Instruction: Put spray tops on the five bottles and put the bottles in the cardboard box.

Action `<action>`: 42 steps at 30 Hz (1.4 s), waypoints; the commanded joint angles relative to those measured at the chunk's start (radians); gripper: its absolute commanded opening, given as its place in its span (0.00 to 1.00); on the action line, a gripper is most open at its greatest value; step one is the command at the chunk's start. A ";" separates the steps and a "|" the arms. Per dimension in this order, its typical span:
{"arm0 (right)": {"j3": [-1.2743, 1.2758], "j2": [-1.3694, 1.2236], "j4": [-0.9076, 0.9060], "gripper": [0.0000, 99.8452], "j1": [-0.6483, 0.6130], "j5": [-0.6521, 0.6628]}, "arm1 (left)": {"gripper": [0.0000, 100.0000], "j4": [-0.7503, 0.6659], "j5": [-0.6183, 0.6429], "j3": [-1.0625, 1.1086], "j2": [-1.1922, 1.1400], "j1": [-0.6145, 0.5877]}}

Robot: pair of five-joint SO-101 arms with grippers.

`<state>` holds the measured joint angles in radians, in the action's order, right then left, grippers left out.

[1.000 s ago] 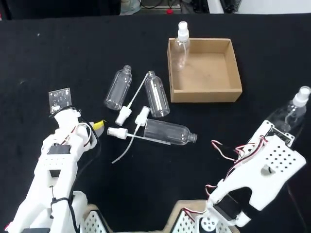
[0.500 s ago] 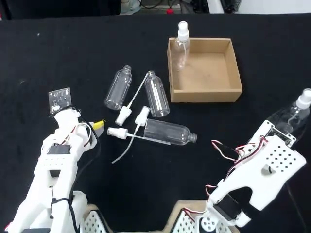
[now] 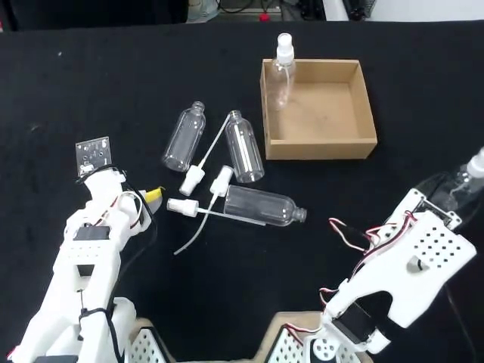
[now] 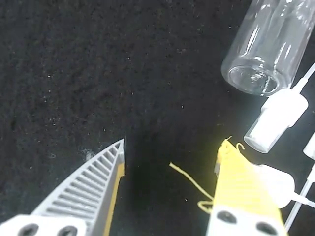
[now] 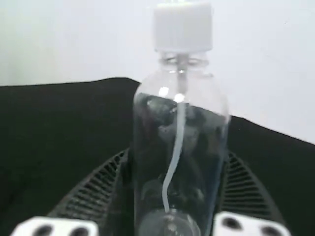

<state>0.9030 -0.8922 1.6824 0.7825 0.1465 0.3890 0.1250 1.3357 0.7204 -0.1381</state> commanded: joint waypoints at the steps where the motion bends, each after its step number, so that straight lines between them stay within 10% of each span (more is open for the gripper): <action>1: 0.045 0.070 0.017 0.35 -0.003 0.006 | 0.29 -0.021 0.000 -0.010 0.021 0.013; 18: 0.160 0.289 0.000 0.37 -0.003 0.005 | 0.29 -0.020 -0.005 -0.010 0.021 0.013; 31: 0.171 0.694 -0.624 0.38 -0.006 -0.092 | 0.29 -0.020 -0.005 -0.010 0.021 0.013; 42: 0.226 0.802 -0.683 0.37 -0.020 -0.046 | 0.29 -0.018 -0.005 -0.010 0.021 0.013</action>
<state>1.1162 -0.1465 0.9996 0.7825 0.0667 0.3890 0.1250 1.3357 0.7204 -0.1381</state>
